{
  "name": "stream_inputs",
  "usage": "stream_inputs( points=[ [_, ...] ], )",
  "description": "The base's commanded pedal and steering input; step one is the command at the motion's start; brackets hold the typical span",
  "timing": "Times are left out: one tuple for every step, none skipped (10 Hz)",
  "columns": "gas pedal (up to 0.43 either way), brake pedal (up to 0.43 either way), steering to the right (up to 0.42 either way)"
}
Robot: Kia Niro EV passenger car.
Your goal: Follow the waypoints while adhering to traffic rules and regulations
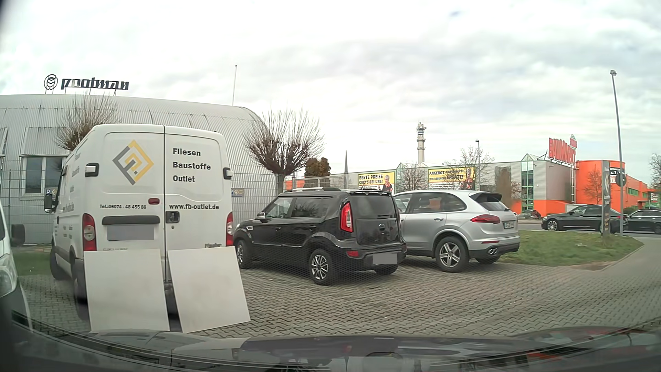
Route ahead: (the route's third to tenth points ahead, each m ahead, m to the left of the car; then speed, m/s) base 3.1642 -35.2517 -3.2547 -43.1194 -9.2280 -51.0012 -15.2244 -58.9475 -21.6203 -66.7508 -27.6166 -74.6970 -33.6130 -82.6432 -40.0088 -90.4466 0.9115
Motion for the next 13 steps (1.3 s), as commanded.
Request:
stream_inputs(
  points=[
    [0.0,0.0,0.965],
    [0.059,0.0,0.965],
    [0.087,0.0,0.965],
    [0.118,0.0,0.964],
    [0.138,0.0,0.963],
    [0.157,0.0,0.963],
    [0.157,0.0,0.963],
    [0.169,0.0,0.962],
    [0.169,0.0,0.956],
    [0.169,0.0,0.941],
    [0.169,0.0,0.925],
    [0.177,0.0,0.908],
    [0.189,0.0,0.887]
  ],
)
